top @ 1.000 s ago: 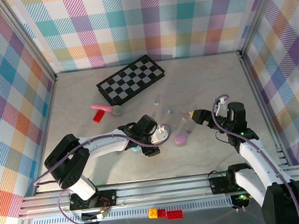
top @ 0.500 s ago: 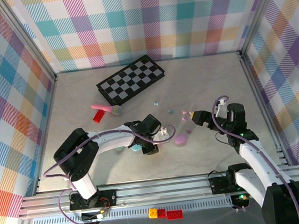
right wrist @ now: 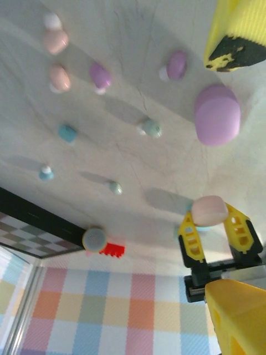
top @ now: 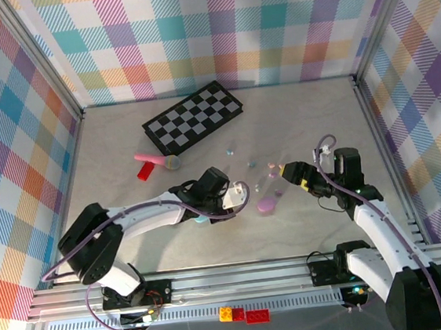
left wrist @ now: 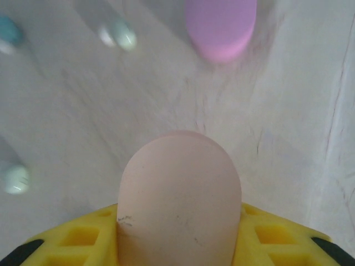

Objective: Insert wireless bluetooth earbuds into charging case

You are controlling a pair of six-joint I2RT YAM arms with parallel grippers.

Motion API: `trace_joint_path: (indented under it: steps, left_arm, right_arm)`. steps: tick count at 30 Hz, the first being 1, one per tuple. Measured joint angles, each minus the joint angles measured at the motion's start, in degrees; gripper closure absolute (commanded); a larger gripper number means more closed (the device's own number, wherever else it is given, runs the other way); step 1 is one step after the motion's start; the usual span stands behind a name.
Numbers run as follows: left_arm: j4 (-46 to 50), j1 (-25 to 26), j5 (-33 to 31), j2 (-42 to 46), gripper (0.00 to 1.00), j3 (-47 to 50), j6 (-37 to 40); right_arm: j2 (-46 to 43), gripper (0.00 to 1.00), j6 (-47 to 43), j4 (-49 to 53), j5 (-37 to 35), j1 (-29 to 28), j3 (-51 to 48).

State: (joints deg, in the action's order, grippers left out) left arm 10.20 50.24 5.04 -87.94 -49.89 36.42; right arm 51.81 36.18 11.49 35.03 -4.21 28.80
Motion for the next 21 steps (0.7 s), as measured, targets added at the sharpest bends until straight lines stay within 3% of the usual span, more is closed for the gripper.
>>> trace_joint_path:
  steps: [6, 13, 21]
  left_arm:
    - [-8.2, 0.0, 2.7, 2.1, 0.62, 0.0, -1.0]
    - [-13.9, 0.0, 6.5, 2.1, 0.62, 0.0, -1.0]
    - [-16.3, 0.2, 8.6, 2.1, 0.62, 0.0, -1.0]
  right_arm:
    - [3.0, 0.2, 3.0, -0.1, 9.3, -2.3, 0.3]
    - [6.9, 0.46, 6.9, -3.0, 12.7, -8.8, 1.8]
    - [11.7, 0.48, 9.3, -6.3, 12.8, -14.3, 4.6]
